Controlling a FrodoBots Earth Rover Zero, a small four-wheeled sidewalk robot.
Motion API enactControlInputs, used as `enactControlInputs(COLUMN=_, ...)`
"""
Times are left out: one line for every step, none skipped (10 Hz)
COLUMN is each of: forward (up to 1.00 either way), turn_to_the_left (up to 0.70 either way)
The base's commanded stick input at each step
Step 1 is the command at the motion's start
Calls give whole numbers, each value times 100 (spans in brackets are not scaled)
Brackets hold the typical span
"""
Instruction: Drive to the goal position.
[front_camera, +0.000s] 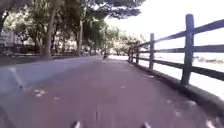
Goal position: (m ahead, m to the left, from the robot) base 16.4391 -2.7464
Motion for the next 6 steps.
enactControlInputs(forward=100, turn_to_the_left=0)
enactControlInputs(forward=100, turn_to_the_left=0)
enactControlInputs(forward=100, turn_to_the_left=0)
enactControlInputs(forward=100, turn_to_the_left=0)
enactControlInputs(forward=100, turn_to_the_left=0)
enactControlInputs(forward=100, turn_to_the_left=0)
